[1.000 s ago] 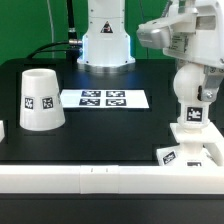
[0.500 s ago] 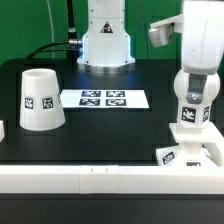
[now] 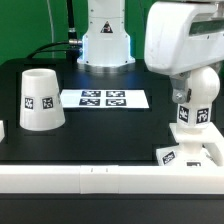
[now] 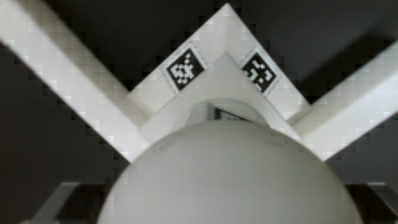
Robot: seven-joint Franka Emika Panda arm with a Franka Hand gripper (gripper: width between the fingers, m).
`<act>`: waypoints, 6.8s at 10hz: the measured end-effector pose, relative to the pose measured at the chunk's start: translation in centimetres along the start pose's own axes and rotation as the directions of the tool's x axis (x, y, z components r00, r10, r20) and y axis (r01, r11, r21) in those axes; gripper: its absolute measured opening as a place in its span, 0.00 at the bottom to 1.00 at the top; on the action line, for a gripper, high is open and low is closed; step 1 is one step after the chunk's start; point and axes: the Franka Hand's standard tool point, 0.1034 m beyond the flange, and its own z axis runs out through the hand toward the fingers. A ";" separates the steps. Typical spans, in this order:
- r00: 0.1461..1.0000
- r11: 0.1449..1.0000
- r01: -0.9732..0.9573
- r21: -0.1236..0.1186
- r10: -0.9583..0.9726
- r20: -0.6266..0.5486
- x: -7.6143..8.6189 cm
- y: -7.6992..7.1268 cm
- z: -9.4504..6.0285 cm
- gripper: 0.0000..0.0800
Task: Assemble lamp
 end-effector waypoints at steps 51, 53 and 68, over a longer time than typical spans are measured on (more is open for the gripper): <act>0.624 0.624 0.781 -0.004 -0.781 0.025 0.9 -0.9 0.3 0.87; 0.561 0.561 0.828 -0.005 -0.827 0.030 0.9 -0.7 0.3 0.87; 0.952 0.953 0.304 0.014 -0.304 0.026 0.0 -0.3 0.5 0.72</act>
Offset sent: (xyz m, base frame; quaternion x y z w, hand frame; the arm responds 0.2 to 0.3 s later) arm 0.0000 0.0000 0.0000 0.0000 0.0000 0.1296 0.9916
